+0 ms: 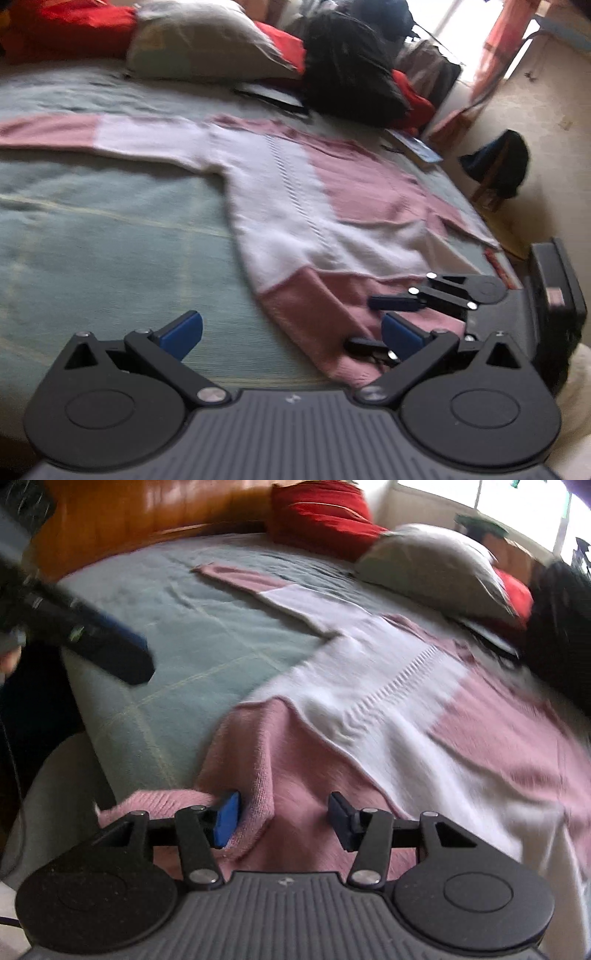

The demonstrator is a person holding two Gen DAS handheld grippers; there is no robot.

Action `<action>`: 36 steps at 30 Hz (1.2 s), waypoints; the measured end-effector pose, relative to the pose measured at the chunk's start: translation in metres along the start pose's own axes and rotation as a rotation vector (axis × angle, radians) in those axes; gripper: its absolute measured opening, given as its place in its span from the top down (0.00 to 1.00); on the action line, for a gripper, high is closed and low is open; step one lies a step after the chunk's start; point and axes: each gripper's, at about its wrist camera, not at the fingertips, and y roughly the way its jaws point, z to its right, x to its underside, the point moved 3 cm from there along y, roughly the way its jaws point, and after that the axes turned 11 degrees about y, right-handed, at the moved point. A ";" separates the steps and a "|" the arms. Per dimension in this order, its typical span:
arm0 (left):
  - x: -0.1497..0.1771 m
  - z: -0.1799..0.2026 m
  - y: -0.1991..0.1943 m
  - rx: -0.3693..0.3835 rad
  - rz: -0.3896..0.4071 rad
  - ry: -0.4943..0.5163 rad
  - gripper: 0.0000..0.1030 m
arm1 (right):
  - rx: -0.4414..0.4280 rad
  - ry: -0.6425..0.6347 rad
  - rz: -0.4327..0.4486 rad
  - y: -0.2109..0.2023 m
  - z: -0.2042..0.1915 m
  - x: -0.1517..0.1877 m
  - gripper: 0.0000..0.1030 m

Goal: Fold clothes

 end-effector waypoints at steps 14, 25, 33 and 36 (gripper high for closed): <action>0.017 0.025 0.038 0.061 -0.127 0.053 0.01 | 0.017 0.147 0.061 -0.029 0.048 0.013 0.42; -0.003 -0.008 -0.037 -0.174 -0.027 0.121 0.01 | -0.180 0.005 0.075 -0.023 -0.035 -0.031 0.45; 0.023 -0.029 -0.056 -0.211 -0.033 0.103 0.01 | -0.161 -0.052 -0.077 0.026 -0.079 -0.028 0.48; 0.034 -0.026 -0.053 -0.161 -0.043 0.104 0.01 | -0.088 0.007 -0.123 0.036 -0.060 -0.018 0.53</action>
